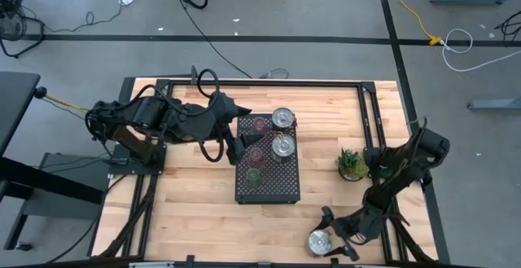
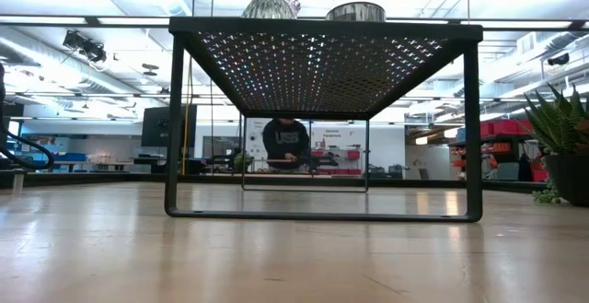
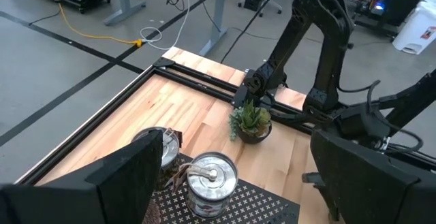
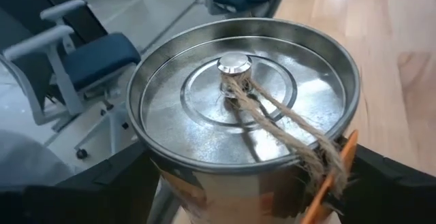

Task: Pick & Place candle stick holders
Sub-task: Put the orange scented candle on the shelf

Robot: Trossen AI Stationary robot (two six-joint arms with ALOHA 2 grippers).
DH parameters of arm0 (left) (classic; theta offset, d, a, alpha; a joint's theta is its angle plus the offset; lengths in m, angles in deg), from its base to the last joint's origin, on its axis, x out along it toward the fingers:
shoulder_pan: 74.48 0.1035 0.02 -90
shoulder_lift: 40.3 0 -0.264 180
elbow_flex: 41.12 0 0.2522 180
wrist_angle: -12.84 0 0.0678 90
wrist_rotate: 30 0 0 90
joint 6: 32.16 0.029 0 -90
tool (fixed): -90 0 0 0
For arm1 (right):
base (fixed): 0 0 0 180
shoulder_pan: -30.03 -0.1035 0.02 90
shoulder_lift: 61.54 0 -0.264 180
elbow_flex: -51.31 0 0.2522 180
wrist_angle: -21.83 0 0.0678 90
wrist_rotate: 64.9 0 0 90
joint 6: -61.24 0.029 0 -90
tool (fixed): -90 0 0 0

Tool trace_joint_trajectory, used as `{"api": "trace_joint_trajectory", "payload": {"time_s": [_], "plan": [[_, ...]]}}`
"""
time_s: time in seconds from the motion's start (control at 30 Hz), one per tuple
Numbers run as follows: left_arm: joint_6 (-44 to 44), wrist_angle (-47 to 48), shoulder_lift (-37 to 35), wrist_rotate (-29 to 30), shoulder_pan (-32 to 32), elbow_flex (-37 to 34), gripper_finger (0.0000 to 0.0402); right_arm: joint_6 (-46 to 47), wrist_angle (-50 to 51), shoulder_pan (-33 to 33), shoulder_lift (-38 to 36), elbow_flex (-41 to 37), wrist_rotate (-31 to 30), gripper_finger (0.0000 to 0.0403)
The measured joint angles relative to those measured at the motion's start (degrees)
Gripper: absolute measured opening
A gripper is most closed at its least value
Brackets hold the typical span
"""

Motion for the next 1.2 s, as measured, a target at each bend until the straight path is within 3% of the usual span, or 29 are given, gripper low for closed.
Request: {"api": "trace_joint_trajectory", "payload": {"time_s": [0.23, 0.4, 0.57, 0.8, 0.97, 1.1, 1.2], "plan": [[0.1, 0.0, 0.0, 0.0, 0.0, 0.0, 0.0374, -4.6, 4.8, 0.7, -9.8, 0.1, -0.9, 0.0333], [-0.1, 0.0, 0.0, 0.0, 0.0, 0.0, 0.0374, -8.0, 17.6, 2.0, -19.2, 2.9, -1.4, 0.0333], [-0.5, -0.1, 0.0, 0.0, 0.0, 0.0, 0.0374, -11.6, 34.6, 3.6, -25.9, 11.2, -2.1, 0.0333], [-0.5, -0.6, 0.0, 0.0, 0.0, 0.0, 0.0374, -13.6, 53.5, 9.6, -25.4, 24.9, -4.9, 0.0333], [-0.5, -0.6, 0.0, -2.2, 0.0, 0.0, 0.0374, -14.1, 55.4, 16.3, -24.1, 28.8, -6.5, 0.0333], [-0.5, -0.6, 0.0, -7.6, 0.0, 0.0, 0.0374, -13.6, 54.7, 21.2, -24.1, 29.3, -11.9, 0.0333], [-0.5, -0.8, 0.0, -11.3, 0.0, 0.0, 0.0374, -9.9, 53.9, 24.1, -23.9, 29.3, -12.3, 0.0333]]}}
